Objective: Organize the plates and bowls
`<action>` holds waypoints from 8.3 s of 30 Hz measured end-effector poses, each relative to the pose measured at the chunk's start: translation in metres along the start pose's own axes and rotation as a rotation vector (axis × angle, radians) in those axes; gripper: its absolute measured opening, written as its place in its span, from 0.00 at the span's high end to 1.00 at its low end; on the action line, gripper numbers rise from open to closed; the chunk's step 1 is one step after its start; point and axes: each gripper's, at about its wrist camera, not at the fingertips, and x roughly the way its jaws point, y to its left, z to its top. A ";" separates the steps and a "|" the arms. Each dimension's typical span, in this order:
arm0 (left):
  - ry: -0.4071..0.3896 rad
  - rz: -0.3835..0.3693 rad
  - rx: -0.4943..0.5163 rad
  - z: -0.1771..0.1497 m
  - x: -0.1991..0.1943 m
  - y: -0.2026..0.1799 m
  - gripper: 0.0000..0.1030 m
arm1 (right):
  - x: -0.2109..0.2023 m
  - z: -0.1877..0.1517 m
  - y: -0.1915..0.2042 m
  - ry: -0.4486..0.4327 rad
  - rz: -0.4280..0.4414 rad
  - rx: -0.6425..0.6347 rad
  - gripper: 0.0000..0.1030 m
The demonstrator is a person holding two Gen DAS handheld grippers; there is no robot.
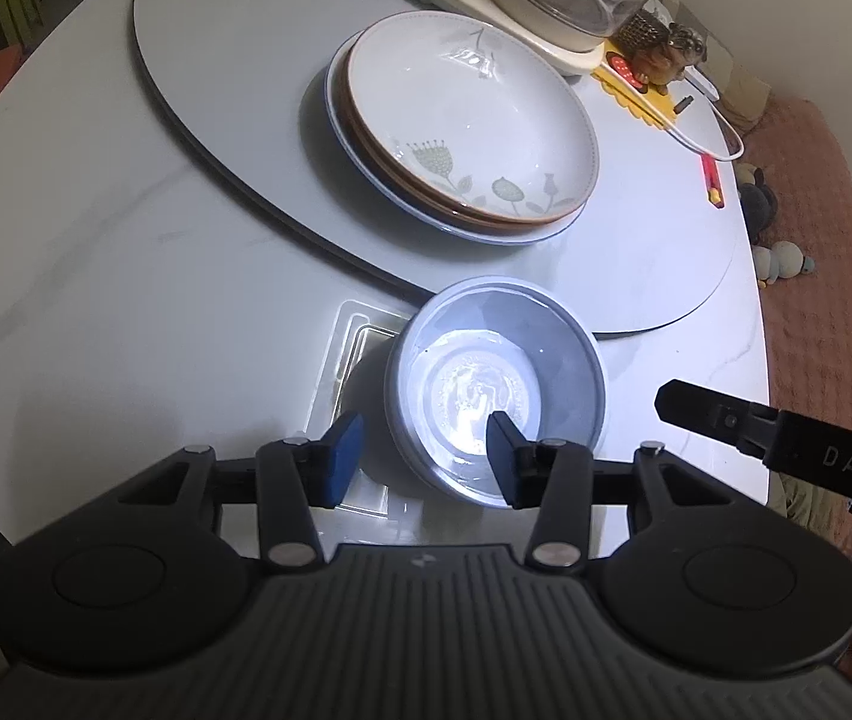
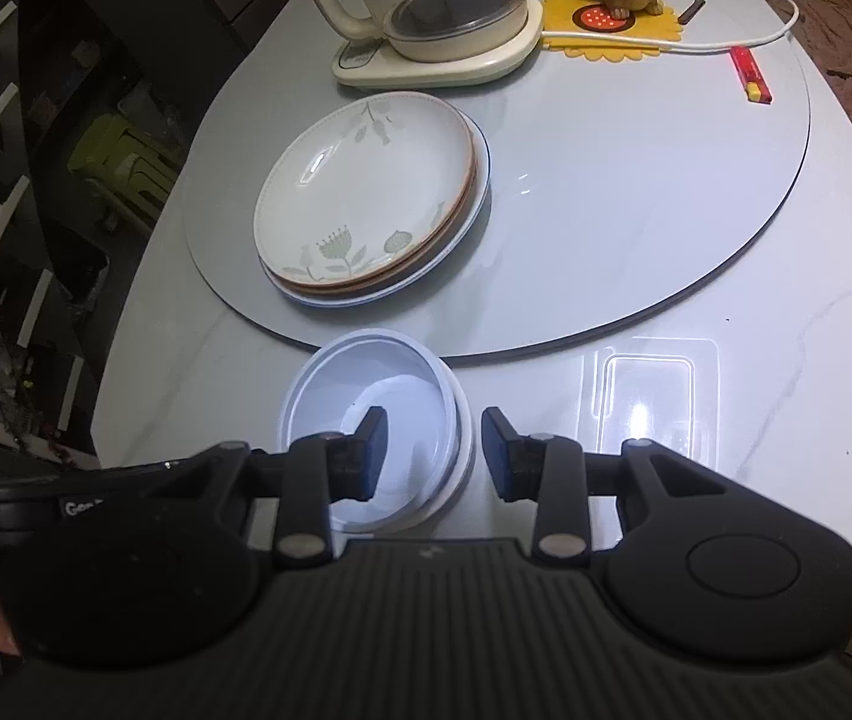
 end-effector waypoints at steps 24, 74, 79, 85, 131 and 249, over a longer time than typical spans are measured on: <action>0.031 -0.032 -0.106 -0.006 0.069 0.027 0.56 | 0.082 -0.011 -0.019 0.134 0.094 0.050 0.62; -0.094 -0.183 0.106 0.044 -0.073 0.017 0.84 | -0.027 0.008 0.064 -0.163 0.014 0.135 0.72; -0.081 -0.183 0.112 0.068 -0.058 0.011 0.84 | -0.020 0.024 0.058 -0.173 0.004 0.160 0.72; -0.086 -0.163 0.123 0.100 -0.035 -0.002 0.84 | -0.004 0.051 0.047 -0.161 0.005 0.168 0.72; -0.042 -0.090 0.089 0.198 0.040 0.006 0.72 | 0.088 0.139 0.014 -0.037 0.011 0.121 0.63; -0.433 0.084 0.335 -0.064 -0.237 0.022 0.04 | -0.139 -0.093 0.110 -0.514 -0.161 -0.042 0.14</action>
